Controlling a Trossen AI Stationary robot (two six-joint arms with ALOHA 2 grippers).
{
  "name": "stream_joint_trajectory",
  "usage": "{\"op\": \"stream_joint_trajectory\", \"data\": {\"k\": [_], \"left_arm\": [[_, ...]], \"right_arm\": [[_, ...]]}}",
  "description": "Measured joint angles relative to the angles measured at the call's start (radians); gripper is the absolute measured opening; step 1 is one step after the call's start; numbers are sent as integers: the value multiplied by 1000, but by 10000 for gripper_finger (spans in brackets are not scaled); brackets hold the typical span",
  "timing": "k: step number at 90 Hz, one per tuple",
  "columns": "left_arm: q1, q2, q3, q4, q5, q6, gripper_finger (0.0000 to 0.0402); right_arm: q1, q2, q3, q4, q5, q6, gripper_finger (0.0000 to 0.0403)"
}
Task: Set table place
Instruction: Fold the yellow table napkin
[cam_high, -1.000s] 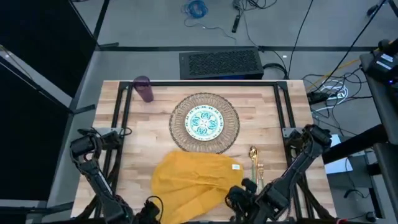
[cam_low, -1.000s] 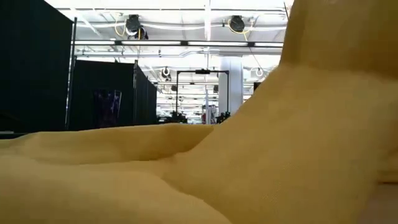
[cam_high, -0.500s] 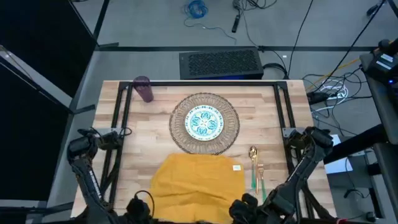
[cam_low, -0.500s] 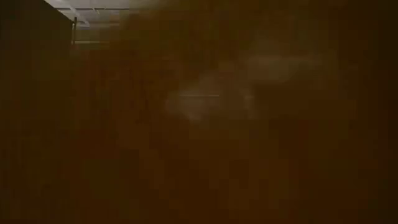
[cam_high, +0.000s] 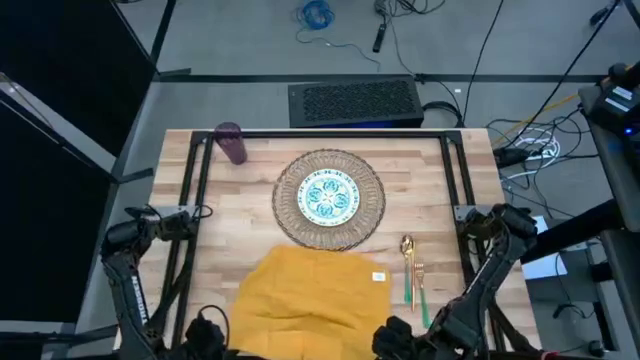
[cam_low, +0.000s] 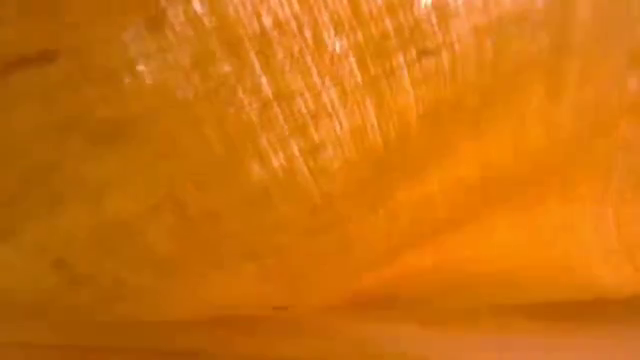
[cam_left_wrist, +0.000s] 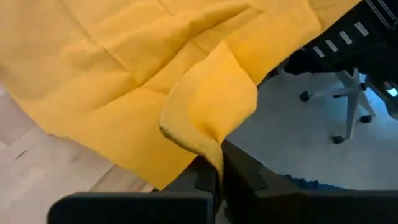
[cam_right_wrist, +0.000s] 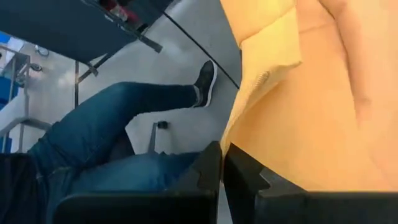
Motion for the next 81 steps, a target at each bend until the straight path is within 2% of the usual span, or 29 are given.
{"op": "stream_joint_trajectory", "data": {"k": [14, 25, 33, 50, 67, 81], "left_arm": [[1, 0, 0, -32, -3, 0, 0], [4, 0, 0, -115, -31, 0, 0], [13, 0, 0, -200, -36, 0, 0], [27, 0, 0, -388, -37, -18, 0], [56, -14, -57, -380, -64, 32, 0], [96, -15, -121, -380, -71, 43, 0]], "right_arm": [[9, 0, 0, -4, 72, 7, 0], [5, -1, 0, -64, 169, 37, 0], [-5, -1, 0, -133, 200, 100, 0], [-24, -1, 0, -348, 226, 270, 0], [-59, -7, 0, -602, 226, 428, 0], [-99, -35, 0, -677, 226, 418, 0]]}}
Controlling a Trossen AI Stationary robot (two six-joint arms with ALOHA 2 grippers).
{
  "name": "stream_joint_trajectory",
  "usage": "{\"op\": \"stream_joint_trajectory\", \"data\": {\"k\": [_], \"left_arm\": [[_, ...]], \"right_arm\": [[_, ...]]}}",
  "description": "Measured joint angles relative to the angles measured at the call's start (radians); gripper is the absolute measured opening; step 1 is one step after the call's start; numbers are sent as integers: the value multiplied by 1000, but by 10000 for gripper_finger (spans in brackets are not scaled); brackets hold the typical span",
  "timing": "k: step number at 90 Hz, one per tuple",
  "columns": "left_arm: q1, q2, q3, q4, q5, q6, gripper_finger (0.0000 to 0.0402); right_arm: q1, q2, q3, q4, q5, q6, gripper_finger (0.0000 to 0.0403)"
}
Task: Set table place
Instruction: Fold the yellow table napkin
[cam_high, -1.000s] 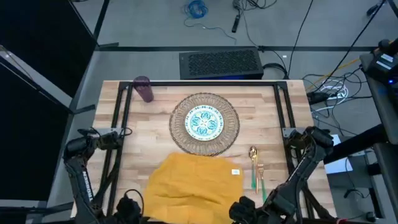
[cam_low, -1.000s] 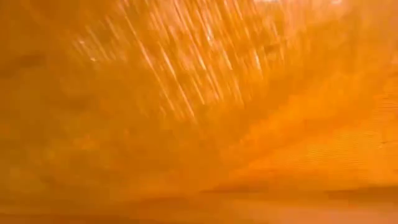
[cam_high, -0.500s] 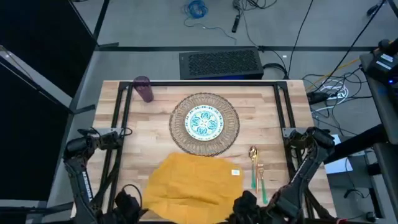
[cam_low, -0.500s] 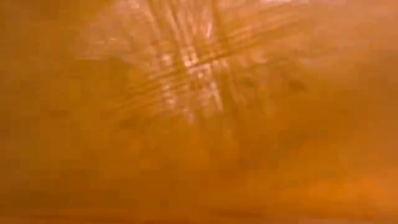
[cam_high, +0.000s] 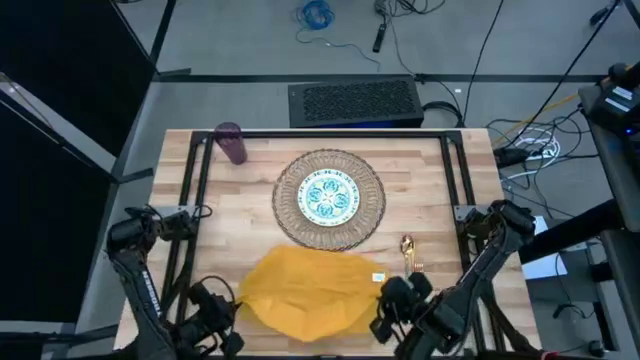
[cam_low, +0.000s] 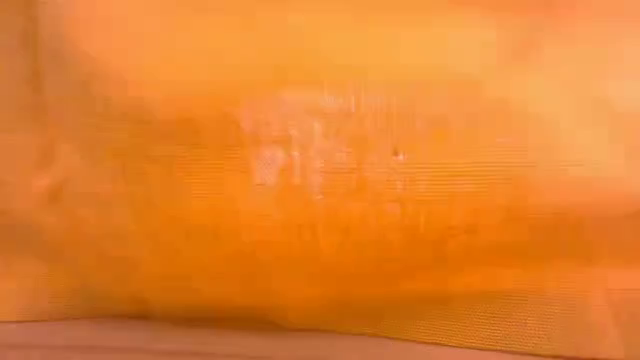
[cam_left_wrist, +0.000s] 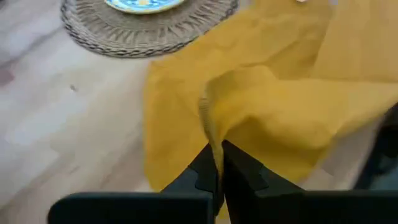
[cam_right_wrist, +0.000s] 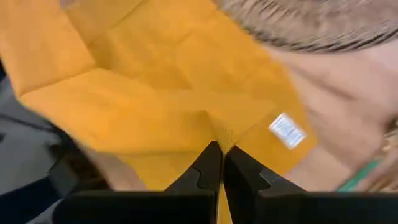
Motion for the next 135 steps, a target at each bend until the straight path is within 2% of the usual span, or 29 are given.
{"op": "stream_joint_trajectory", "data": {"k": [24, 56, 79, 104, 117, 135], "left_arm": [[69, 0, -125, -2, -18, 18, 0], [94, 0, -232, -1, -22, -14, 0], [119, 0, -289, -1, -27, -16, 0], [122, 0, -310, 2, -38, -15, 0], [121, 0, -324, 20, -82, -15, 0], [121, 0, -353, 100, -82, -14, 0]], "right_arm": [[-54, -20, 0, -95, -30, -36, 0], [-102, -20, -1, -189, -175, -36, 0], [-155, -18, -127, -123, -266, -43, 0], [-180, -16, -240, -28, -262, -88, 2], [-180, -16, -241, -28, -261, -107, 31], [-171, -16, -241, -37, -261, -123, 111]]}}
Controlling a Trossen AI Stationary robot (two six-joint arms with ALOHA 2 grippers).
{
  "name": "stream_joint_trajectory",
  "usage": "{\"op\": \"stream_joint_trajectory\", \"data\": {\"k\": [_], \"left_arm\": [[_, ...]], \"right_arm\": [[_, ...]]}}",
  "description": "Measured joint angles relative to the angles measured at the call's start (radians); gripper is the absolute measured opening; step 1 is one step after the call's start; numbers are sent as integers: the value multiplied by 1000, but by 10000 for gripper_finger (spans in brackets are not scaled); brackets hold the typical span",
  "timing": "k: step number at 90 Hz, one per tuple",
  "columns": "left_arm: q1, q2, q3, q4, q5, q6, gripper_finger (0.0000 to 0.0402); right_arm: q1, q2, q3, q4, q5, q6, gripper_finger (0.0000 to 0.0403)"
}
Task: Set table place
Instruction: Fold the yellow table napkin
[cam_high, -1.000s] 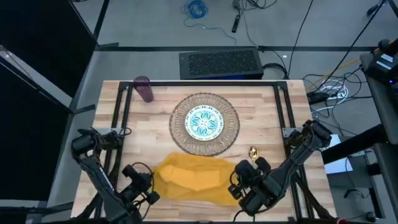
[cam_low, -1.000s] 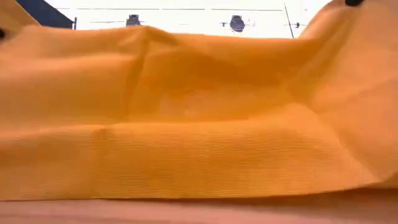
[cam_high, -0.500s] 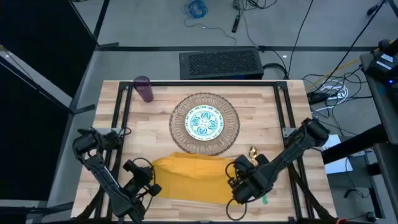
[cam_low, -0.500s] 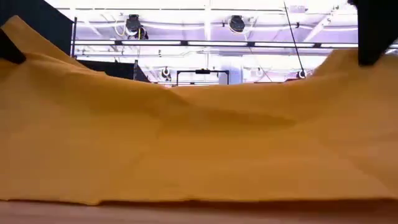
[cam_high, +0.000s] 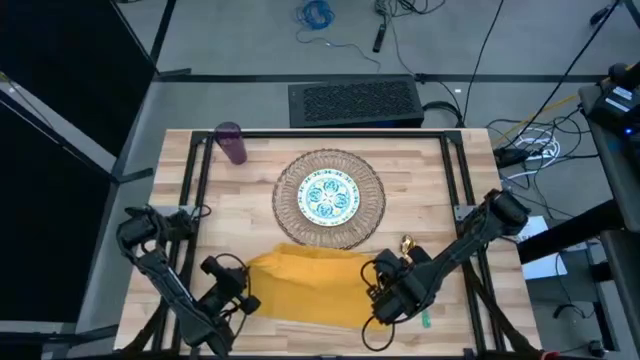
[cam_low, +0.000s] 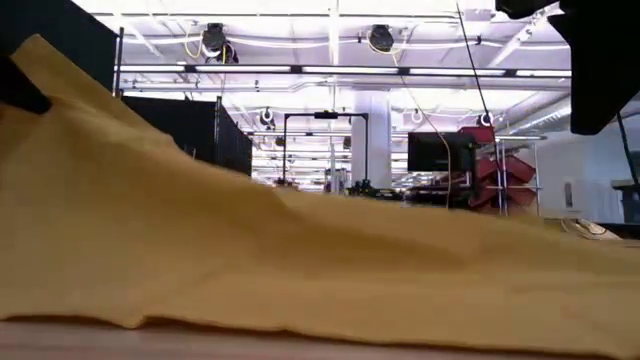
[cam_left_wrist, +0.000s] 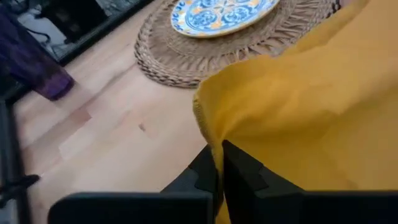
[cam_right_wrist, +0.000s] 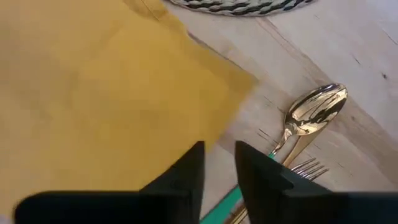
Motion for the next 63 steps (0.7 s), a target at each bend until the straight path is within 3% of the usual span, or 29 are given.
{"op": "stream_joint_trajectory", "data": {"k": [14, 25, 40, 63], "left_arm": [[-14, 1, 14, 61, 0, 86, 0], [-16, 1, 23, 56, 0, 104, 0], [0, -1, 23, 42, 0, 105, 0], [53, -17, 23, -49, -2, 107, 0]], "right_arm": [[10, 0, 0, 2, -1, 17, 172], [42, 0, 0, 207, -5, -1, 193], [88, 0, 2, 471, -29, -52, 187], [94, 50, 2, 388, -59, -42, 146]]}}
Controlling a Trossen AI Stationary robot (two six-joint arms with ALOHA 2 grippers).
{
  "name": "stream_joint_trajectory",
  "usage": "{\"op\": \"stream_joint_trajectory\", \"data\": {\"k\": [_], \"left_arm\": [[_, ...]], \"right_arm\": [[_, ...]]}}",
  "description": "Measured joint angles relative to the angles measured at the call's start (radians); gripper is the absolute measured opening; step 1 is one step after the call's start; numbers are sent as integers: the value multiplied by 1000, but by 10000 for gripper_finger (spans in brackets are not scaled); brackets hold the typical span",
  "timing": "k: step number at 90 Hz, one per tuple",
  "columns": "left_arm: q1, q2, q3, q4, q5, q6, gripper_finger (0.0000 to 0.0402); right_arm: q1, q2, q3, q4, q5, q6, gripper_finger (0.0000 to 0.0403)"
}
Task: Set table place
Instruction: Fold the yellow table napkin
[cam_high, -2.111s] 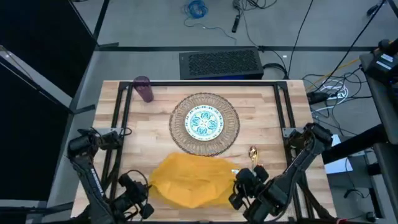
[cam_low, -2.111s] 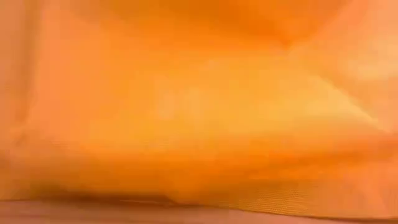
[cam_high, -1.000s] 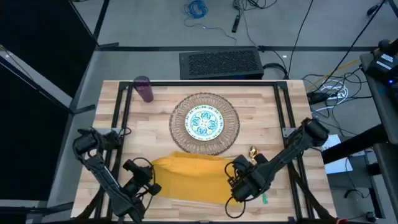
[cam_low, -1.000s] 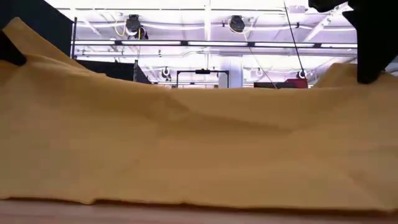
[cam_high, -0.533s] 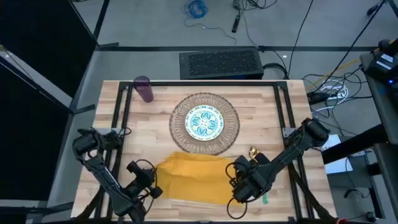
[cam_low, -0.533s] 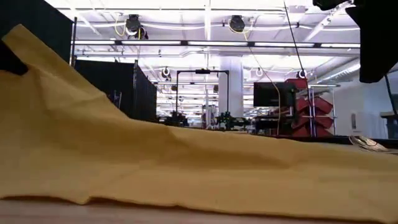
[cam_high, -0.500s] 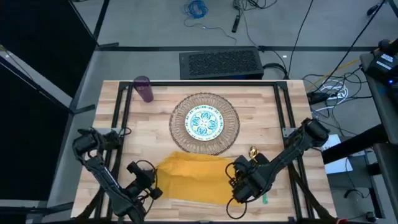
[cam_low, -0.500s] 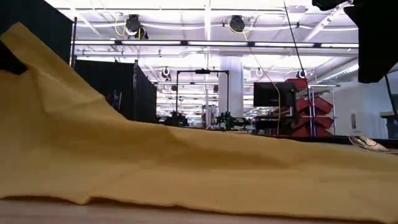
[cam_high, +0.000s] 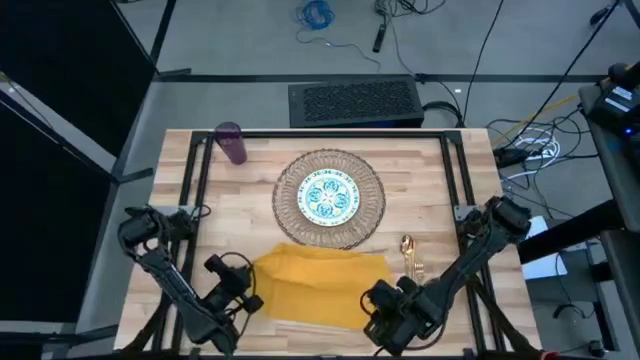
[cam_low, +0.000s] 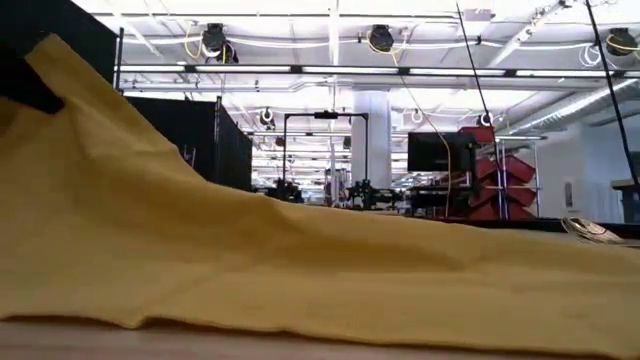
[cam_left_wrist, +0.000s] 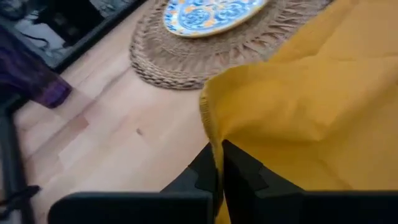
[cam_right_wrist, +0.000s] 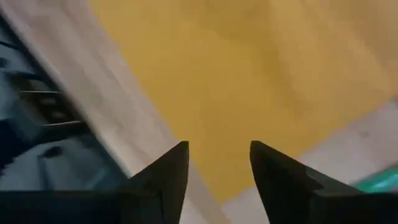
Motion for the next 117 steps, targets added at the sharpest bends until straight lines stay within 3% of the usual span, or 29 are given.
{"op": "stream_joint_trajectory", "data": {"k": [18, 34, 45, 56, 76, 92, 117], "left_arm": [[41, -46, 0, 93, -18, 59, 25], [41, -96, 0, 261, 1, 192, 120], [28, -114, 0, 295, 111, 215, 189], [-2, -117, 0, 331, 203, 211, 232], [-23, -117, 0, 526, 186, 215, 244], [-23, -117, 1, 539, 180, 209, 244], [-28, -117, 1, 572, 186, 206, 244]], "right_arm": [[-48, 97, 0, 41, -21, -104, 140], [-40, 148, -2, 84, -71, -138, 140], [5, 151, -1, 157, -89, -122, 140], [48, 151, -1, 180, -96, -89, 139], [62, 151, -1, 43, -95, -51, 139], [63, 147, -54, 50, -91, -26, 133], [88, 140, -114, 92, -90, 34, 63]]}}
